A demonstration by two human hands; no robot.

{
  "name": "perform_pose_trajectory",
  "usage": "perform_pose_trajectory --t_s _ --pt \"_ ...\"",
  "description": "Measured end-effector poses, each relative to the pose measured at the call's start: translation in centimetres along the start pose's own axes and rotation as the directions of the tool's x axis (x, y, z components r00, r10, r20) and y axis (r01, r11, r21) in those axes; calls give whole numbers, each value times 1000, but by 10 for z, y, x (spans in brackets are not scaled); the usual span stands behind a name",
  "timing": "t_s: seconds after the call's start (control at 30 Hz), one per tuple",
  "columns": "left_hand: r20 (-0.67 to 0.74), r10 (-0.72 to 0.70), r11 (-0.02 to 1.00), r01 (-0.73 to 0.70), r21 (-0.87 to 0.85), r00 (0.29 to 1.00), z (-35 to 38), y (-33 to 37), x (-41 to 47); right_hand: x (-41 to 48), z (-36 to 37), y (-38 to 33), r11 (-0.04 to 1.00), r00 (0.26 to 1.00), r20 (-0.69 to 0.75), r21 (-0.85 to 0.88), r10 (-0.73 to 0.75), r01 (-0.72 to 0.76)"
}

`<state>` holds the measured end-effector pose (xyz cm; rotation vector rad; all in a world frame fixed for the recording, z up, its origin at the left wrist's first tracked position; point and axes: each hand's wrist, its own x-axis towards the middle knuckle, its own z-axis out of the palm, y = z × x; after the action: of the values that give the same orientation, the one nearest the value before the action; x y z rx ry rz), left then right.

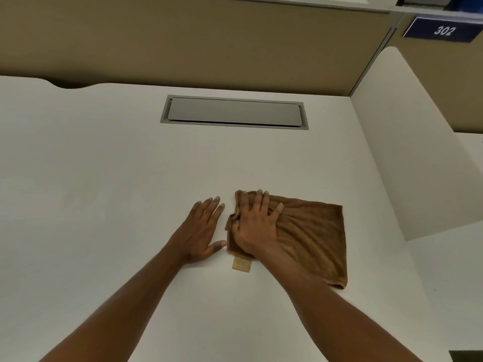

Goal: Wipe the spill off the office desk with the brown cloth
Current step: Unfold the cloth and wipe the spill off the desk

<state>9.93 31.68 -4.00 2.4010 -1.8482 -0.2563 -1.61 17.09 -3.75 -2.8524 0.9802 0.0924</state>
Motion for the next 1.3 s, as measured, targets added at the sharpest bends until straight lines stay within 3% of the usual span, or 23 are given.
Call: perform_pose_trajectory --t_s 0.17,0.47,0.57,0.77,0.9,0.97,1.1,1.3 --pt "81 -121 990 115 75 989 4 10 -19 -41 5 -15 983 983 25 30 -180 179" --pt "143 -110 989 94 113 984 6 32 -59 -106 -1 -8 959 958 49 31 -284 282" --pt "156 -116 987 97 126 981 4 33 -62 -133 -1 7 968 966 60 6 -251 251" --pt "172 -124 987 103 125 977 4 33 -61 -151 2 52 999 992 116 -11 41 -40" --pt "157 -120 988 102 119 980 6 33 -58 -124 -1 64 991 984 120 1 134 -135" --pt "149 -119 989 103 109 982 7 31 -56 -102 -4 60 993 986 116 7 119 -120" --pt "135 -119 991 110 71 984 8 29 -55 -58 -9 44 998 991 121 -11 -57 59" --pt "98 -116 993 117 -10 988 9 25 -54 1 -14 23 999 989 147 11 -31 30"
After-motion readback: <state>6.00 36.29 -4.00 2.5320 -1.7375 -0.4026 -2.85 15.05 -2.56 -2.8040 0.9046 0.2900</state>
